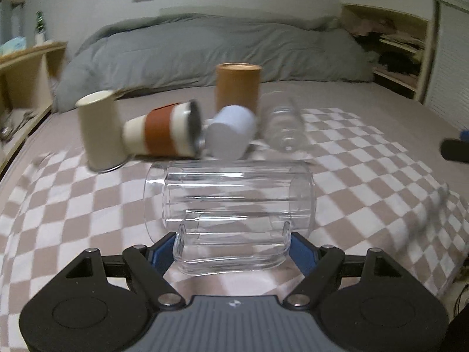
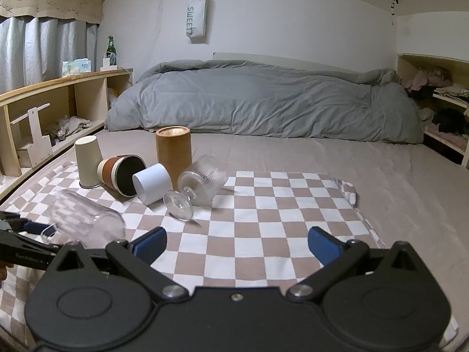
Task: Flip cup upright
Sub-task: 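Close the left gripper around the pitcher body and lift it, then rotate the left gripper to tip the pitcher upright, base down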
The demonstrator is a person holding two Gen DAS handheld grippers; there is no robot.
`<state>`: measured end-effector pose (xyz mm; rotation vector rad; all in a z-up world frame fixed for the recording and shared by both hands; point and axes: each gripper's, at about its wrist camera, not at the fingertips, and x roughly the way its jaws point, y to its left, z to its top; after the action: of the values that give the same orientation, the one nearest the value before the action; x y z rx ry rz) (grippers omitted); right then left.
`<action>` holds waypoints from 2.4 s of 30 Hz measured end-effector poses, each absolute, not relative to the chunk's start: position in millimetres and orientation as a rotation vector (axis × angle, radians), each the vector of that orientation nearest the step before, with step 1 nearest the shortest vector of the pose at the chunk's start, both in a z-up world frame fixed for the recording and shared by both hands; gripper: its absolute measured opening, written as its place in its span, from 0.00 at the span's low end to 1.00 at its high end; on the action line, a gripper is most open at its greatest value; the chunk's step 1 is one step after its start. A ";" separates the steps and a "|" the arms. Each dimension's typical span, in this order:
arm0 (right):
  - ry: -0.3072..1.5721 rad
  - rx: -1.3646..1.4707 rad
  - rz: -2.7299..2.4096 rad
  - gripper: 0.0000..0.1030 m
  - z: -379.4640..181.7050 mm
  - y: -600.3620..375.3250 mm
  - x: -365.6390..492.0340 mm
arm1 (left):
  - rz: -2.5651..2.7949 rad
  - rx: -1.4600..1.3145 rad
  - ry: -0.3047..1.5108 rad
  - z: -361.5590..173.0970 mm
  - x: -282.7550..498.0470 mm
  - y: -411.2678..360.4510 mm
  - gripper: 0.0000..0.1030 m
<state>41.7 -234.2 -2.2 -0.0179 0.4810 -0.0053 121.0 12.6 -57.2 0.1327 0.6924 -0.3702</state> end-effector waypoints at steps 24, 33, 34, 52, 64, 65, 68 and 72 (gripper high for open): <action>0.557 0.274 0.067 1.00 -19.9 -258.3 64.6 | -0.506 -0.472 0.735 -67.0 116.9 16.1 0.78; 0.570 0.338 0.198 1.00 -13.0 -215.7 91.6 | -0.488 -0.531 0.717 -64.4 109.1 22.5 0.78; 0.583 0.351 0.211 1.00 -14.4 -210.5 94.5 | -0.489 -0.534 0.717 -64.9 107.9 24.1 0.78; 0.661 0.594 0.291 0.77 -44.2 -193.5 119.3 | -0.520 -0.494 0.706 -60.4 106.1 25.4 0.86; 0.660 0.220 0.161 0.76 -10.4 -230.9 118.0 | -0.413 -0.208 0.566 -34.1 90.0 25.4 0.93; 0.663 0.182 0.147 0.76 -7.5 -237.4 117.6 | -0.403 -0.191 0.561 -33.8 89.9 25.8 0.93; 0.679 0.060 0.099 0.76 -1.8 -251.8 117.5 | -0.376 -0.148 0.551 -33.5 89.2 25.3 0.93; 0.703 -0.051 0.048 0.76 -3.7 -276.1 118.2 | -0.337 -0.085 0.546 -33.5 89.5 22.9 0.94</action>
<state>118.2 -276.1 -3.7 -0.0510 0.7031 0.0481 89.5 22.9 -33.5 -0.0847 0.5457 -0.3369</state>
